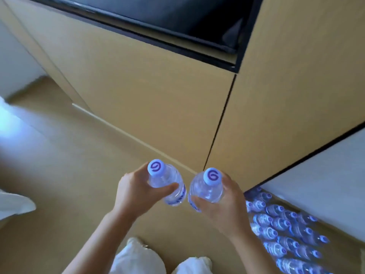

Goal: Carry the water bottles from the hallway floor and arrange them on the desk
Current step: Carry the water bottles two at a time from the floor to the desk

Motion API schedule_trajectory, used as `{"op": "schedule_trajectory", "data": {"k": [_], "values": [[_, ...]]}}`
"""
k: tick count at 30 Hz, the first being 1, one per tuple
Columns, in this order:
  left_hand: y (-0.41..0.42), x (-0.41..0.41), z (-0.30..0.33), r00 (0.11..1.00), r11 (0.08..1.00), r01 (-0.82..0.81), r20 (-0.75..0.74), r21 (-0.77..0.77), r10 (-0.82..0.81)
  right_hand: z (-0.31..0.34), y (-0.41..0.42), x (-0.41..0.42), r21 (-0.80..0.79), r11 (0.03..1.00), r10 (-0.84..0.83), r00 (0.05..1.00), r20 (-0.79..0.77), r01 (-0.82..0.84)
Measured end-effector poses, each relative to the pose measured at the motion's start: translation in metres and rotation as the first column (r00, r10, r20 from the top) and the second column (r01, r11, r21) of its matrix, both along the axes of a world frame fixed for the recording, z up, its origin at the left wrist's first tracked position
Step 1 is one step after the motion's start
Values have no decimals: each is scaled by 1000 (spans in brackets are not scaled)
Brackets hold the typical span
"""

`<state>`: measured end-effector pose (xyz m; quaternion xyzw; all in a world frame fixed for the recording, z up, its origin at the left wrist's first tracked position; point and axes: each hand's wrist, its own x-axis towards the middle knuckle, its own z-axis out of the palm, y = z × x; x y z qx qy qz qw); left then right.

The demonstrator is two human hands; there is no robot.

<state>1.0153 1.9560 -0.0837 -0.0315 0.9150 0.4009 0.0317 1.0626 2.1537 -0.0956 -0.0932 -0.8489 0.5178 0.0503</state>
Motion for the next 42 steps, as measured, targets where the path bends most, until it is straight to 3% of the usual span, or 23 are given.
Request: {"op": "schedule_trajectory", "data": {"k": [5, 13, 28, 34, 42], "values": [[-115, -10, 27, 968, 968, -249, -26, 16, 249, 25, -96, -51, -71, 973, 217, 976, -25, -218], [-294, -25, 47, 859, 867, -498, -128, 19, 497, 37, -258, -125, -87, 906, 409, 910, -69, -414], [-486, -50, 56, 744, 743, -666, -131, -71, 655, 48, -499, -224, -33, 759, 649, 760, -35, -650], [-539, -107, 55, 719, 709, -695, -116, -117, 686, 48, -571, -295, -1, 689, 725, 688, -30, -725], [-622, -217, 62, 657, 655, -753, -107, -60, 746, 56, -680, -422, 34, 597, 802, 596, -27, -802]]}}
